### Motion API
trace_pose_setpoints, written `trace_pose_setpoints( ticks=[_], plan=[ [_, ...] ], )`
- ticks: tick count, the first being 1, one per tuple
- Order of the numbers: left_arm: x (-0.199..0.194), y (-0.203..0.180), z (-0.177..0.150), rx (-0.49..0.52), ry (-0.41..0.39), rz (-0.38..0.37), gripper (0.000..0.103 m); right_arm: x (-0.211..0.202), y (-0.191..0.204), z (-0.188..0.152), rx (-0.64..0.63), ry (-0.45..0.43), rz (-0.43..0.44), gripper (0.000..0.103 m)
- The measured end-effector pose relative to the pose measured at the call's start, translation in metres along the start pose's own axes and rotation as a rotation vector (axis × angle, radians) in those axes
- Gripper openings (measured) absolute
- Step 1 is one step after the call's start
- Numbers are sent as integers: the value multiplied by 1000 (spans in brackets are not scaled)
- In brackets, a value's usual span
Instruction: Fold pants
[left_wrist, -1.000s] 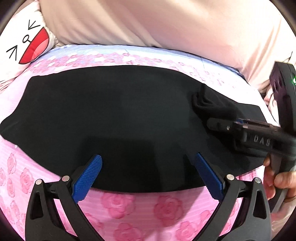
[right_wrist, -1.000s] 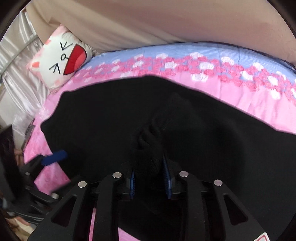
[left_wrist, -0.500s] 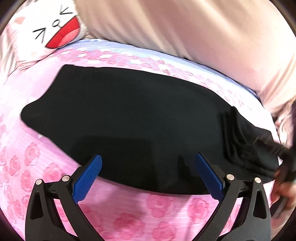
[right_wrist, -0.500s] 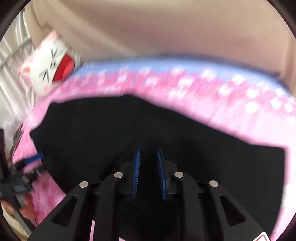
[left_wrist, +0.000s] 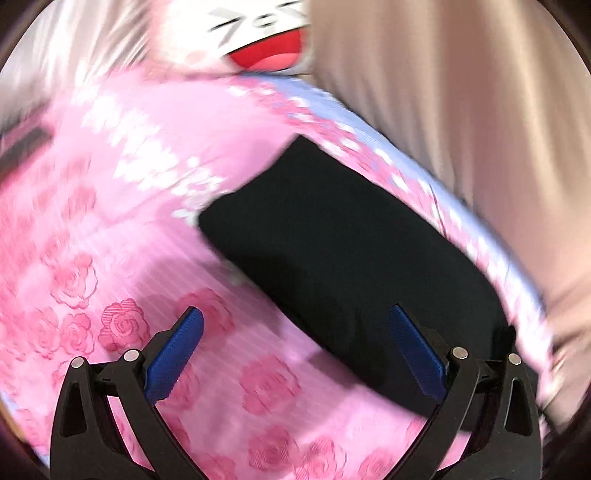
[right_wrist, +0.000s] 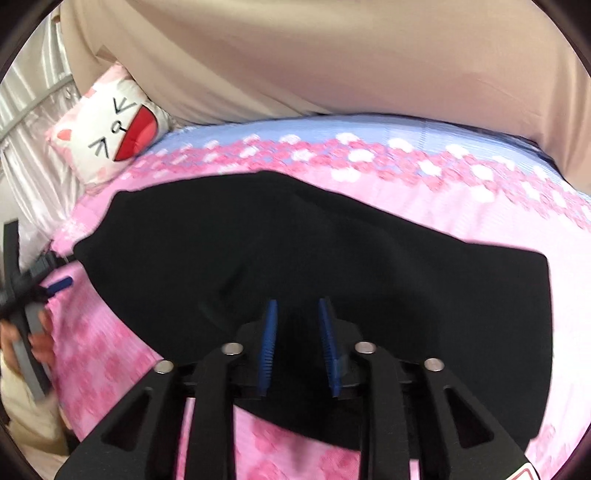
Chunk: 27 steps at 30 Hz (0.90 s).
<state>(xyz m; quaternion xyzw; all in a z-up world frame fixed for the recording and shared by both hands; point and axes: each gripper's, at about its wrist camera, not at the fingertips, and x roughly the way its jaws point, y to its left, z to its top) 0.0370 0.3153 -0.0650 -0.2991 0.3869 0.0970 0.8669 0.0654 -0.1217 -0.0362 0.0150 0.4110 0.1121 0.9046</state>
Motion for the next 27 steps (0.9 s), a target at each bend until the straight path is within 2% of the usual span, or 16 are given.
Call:
trace_pose_setpoints(
  ticks=[3, 6, 8, 9, 10, 11, 12, 13, 14, 17, 19, 20, 22, 24, 26, 27],
  plan=[
    [8, 19, 18, -117, 7, -61, 98, 1, -3, -12, 3, 3, -42, 41],
    [20, 17, 31, -131, 16, -51, 98, 0, -6, -17, 19, 4, -22, 41],
    [27, 8, 36, -103, 4, -37, 82, -2, -8, -20, 25, -1, -20, 45],
    [31, 5, 38, -91, 16, -42, 72, -5, -11, -21, 31, -8, -26, 52],
    [33, -1, 39, -86, 6, -22, 69, -7, -14, -23, 39, -15, -35, 58],
    [34, -5, 39, -76, -5, -4, 63, -10, -16, -25, 46, -19, -41, 58],
    [37, -11, 39, -50, -2, 23, 45, -14, -24, -28, 60, -25, -54, 58],
    [39, -14, 39, -35, 2, 30, 35, -18, -30, -31, 78, -31, -66, 58],
    [40, -14, 38, -27, 6, 28, 32, -22, -36, -34, 91, -36, -74, 58],
    [38, -17, 34, -11, 0, 45, 32, -53, -77, -52, 209, -88, -122, 58],
    [41, -14, 35, -22, 3, 45, 33, -77, -115, -68, 320, -128, -191, 68],
    [41, -15, 34, -23, 2, 49, 34, -86, -139, -77, 389, -130, -232, 69],
    [43, -19, 32, -20, -7, 62, 38, -86, -167, -87, 472, -99, -234, 69],
    [45, -25, 30, -15, -21, 80, 44, -77, -180, -90, 507, -76, -142, 69],
    [45, -29, 26, -12, -22, 92, 55, -57, -184, -91, 547, -64, 27, 70],
    [46, -33, 24, -9, -23, 100, 62, -51, -180, -90, 551, -78, 59, 71]
  ],
)
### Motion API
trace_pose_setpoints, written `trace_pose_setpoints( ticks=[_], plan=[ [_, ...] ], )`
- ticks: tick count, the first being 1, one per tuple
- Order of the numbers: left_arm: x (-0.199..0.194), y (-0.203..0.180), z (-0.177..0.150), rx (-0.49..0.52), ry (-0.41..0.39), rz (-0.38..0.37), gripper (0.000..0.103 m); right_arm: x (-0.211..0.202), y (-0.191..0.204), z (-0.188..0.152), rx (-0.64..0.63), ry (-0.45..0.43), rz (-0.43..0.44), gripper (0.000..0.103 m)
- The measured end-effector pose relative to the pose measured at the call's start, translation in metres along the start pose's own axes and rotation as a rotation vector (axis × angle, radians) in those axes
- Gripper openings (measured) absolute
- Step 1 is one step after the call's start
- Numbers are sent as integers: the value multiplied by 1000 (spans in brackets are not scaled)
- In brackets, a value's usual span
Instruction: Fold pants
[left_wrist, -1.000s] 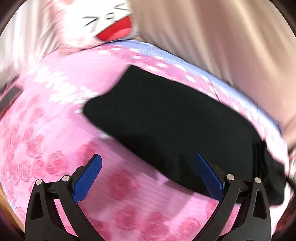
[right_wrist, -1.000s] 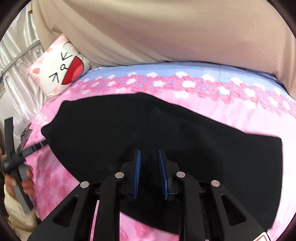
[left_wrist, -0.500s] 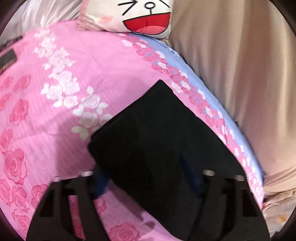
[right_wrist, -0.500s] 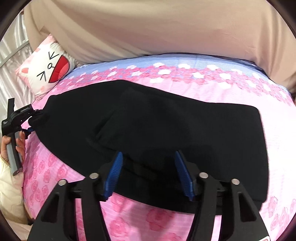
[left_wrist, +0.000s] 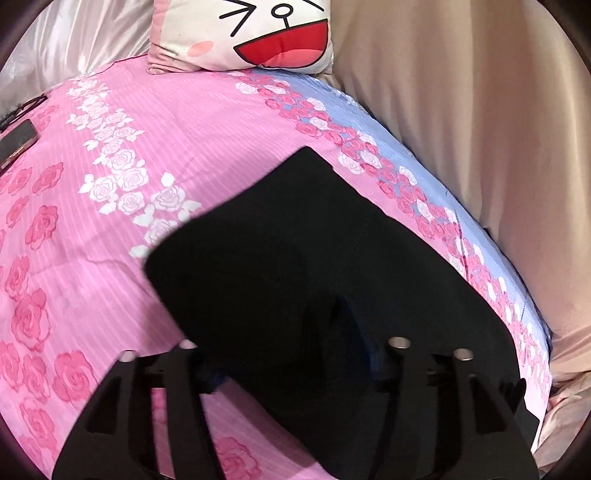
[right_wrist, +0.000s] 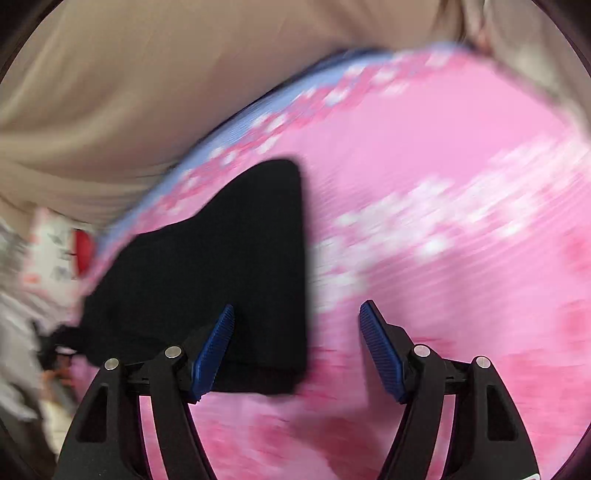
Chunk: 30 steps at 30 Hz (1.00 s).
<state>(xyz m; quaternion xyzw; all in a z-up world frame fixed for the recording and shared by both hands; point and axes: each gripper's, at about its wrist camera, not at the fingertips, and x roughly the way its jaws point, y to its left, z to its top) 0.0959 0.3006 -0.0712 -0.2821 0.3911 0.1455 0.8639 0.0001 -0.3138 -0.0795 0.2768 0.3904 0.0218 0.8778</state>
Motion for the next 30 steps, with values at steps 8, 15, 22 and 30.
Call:
trace_pose_setpoints(
  ticks=[8, 15, 22, 30],
  plan=[
    [-7, -9, -3, 11, -25, 48, 66, -8, 37, 9, -127, -58, 64, 16],
    [-7, -30, -20, 59, 18, -9, 68, -42, 1, 26, -169, -86, -77, 15],
    [-9, -55, -52, 160, 45, -53, 77, -52, -54, 17, -77, -79, -150, 25],
    [-5, -58, -56, 152, 38, -60, 86, -68, 70, -23, -479, -227, -182, 67]
  ],
)
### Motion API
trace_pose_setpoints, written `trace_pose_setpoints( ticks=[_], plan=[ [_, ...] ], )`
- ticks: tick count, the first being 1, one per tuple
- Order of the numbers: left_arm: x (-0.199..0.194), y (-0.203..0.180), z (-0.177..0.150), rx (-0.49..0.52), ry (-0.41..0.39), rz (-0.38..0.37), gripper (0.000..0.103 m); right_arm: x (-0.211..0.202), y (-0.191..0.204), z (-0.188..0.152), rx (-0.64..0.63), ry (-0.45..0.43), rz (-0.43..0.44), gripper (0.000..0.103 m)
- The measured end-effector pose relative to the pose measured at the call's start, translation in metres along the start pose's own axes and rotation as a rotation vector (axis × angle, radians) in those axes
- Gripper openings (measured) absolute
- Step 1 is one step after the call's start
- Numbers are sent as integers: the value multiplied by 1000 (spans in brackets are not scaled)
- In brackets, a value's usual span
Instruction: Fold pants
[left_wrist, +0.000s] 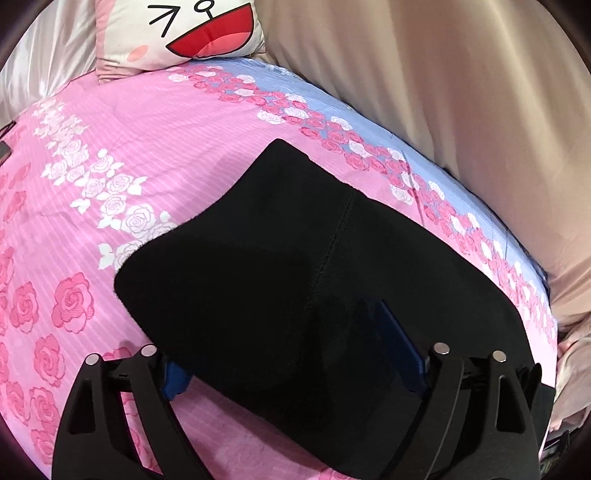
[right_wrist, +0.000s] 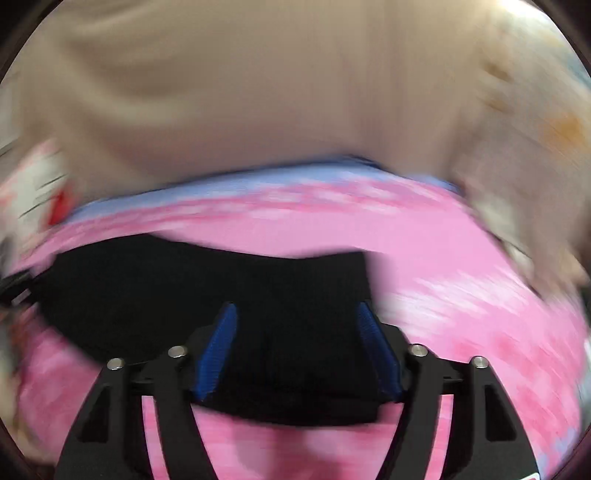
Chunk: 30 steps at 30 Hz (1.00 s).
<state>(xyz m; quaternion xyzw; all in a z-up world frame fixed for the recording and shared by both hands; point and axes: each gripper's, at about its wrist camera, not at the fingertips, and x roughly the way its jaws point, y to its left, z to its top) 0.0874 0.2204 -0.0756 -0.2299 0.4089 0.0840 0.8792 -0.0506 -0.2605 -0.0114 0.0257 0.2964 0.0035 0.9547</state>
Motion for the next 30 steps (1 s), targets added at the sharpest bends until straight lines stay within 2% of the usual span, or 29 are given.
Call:
trace_pose_setpoints(
  ticks=[3, 4, 6, 7, 8, 10, 12, 15, 17, 19, 20, 21, 22, 24, 27, 30],
  plan=[
    [1, 0, 0, 5, -1, 1, 88, 33, 72, -2, -158, 89, 176, 62],
    [1, 0, -1, 8, 0, -1, 88, 45, 89, -4, -199, 112, 199, 62],
    [1, 2, 0, 10, 6, -16, 88, 73, 113, -8, -264, 152, 161, 61],
    [1, 4, 1, 6, 10, -29, 88, 85, 119, -8, -263, 174, 155, 47],
    [0, 6, 2, 2, 13, -39, 88, 93, 122, -9, -248, 195, 162, 39],
    [0, 9, 4, -3, 18, -60, 88, 103, 119, -3, -191, 198, 180, 16],
    [1, 11, 5, -5, 19, -73, 88, 103, 116, 10, -139, 205, 203, 15],
    [3, 10, 4, -1, 12, -88, 93, 101, 126, 20, -140, 182, 205, 16],
    [4, 7, 3, 9, 6, -84, 96, 116, 136, 13, -162, 233, 216, 20],
    [5, 3, 2, 28, -2, -62, 95, 116, 136, 6, -147, 196, 216, 32],
    [5, 2, 1, 36, -4, -55, 93, 111, 132, 10, -117, 198, 241, 36],
    [4, 1, 1, 50, -9, -46, 79, 104, 125, 14, -69, 189, 279, 42],
    [3, 2, 2, 62, -6, -43, 56, 95, 119, 16, -35, 168, 305, 49],
    [3, 9, 6, 44, 7, -61, 29, 78, 104, 22, 13, 124, 294, 57],
    [-4, 14, 15, 10, 32, -136, 21, 60, 79, 27, 45, 84, 219, 61],
    [-27, -15, 19, 104, -21, -137, 20, 50, 49, 25, 100, 73, 172, 61]
  ],
)
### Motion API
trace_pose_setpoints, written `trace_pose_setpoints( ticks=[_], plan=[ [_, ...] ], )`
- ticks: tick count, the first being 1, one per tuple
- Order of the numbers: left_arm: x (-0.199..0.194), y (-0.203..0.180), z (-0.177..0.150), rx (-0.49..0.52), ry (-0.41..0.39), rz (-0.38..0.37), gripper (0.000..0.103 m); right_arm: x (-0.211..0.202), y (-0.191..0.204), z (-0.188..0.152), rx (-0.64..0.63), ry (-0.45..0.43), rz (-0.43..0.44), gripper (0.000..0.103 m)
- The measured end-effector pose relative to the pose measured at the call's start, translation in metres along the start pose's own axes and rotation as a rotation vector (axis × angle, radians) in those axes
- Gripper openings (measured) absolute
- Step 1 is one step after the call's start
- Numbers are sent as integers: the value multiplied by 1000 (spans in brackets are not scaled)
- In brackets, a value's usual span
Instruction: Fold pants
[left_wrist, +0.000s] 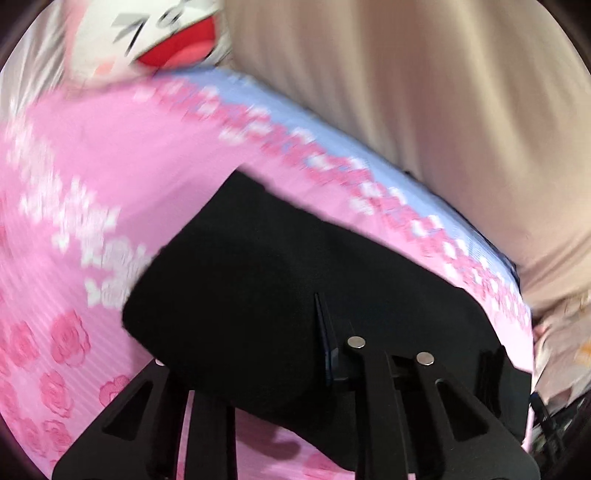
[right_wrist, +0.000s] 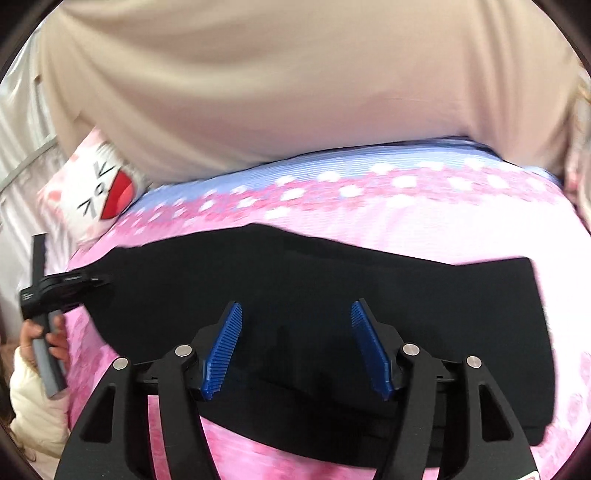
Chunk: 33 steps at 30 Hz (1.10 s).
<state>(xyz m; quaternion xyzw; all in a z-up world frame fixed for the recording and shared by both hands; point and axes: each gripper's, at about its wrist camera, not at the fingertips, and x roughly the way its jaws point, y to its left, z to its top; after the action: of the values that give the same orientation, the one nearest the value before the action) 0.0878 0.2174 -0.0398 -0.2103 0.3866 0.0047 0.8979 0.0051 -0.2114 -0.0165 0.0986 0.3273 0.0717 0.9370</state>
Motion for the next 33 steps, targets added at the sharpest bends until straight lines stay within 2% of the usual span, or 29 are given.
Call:
trace_pose_setpoints(
  ticks=[2, 4, 7, 8, 11, 13, 15, 17, 18, 20, 21, 22, 24, 25, 29, 30, 33],
  plan=[
    [-16, -31, 4, 83, -47, -10, 19, -6, -16, -1, 38, -9, -13, 61],
    [-34, -74, 4, 180, -92, -61, 19, -16, -35, -4, 86, -25, -30, 61],
    [-58, -152, -11, 352, -114, -185, 19, -29, -58, -5, 145, -58, -39, 61],
    [-60, -168, -16, 385, -112, -206, 19, -36, -68, -7, 164, -68, -43, 61],
    [-57, -231, -48, 514, -62, -303, 19, -48, -84, -12, 196, -94, -61, 61],
    [-39, -264, -76, 570, 26, -344, 19, -58, -99, -19, 224, -108, -73, 61],
    [-11, -285, -107, 606, 143, -352, 20, -62, -109, -26, 249, -109, -81, 61],
    [11, -295, -137, 662, 212, -294, 26, -64, -118, -32, 266, -105, -85, 61],
    [14, -296, -145, 682, 214, -262, 29, -65, -123, -36, 277, -95, -84, 61],
    [10, -294, -151, 702, 205, -251, 45, -64, -129, -39, 289, -81, -81, 61],
    [1, -290, -148, 687, 209, -274, 75, -64, -131, -41, 297, -78, -72, 61],
    [-7, -286, -145, 664, 210, -298, 98, -64, -132, -41, 302, -80, -57, 63],
    [-28, -274, -132, 605, 164, -369, 98, -62, -129, -39, 314, -86, 12, 67],
    [-39, -269, -125, 592, 130, -371, 98, -60, -126, -37, 316, -86, 42, 69],
    [-59, -247, -101, 586, 19, -266, 98, -45, -106, -25, 310, -55, 163, 74],
    [-60, -237, -94, 567, -7, -218, 98, -39, -99, -23, 309, -39, 188, 77],
    [-57, -205, -79, 523, -52, -96, 98, -20, -80, -22, 304, 37, 236, 79]
  ],
)
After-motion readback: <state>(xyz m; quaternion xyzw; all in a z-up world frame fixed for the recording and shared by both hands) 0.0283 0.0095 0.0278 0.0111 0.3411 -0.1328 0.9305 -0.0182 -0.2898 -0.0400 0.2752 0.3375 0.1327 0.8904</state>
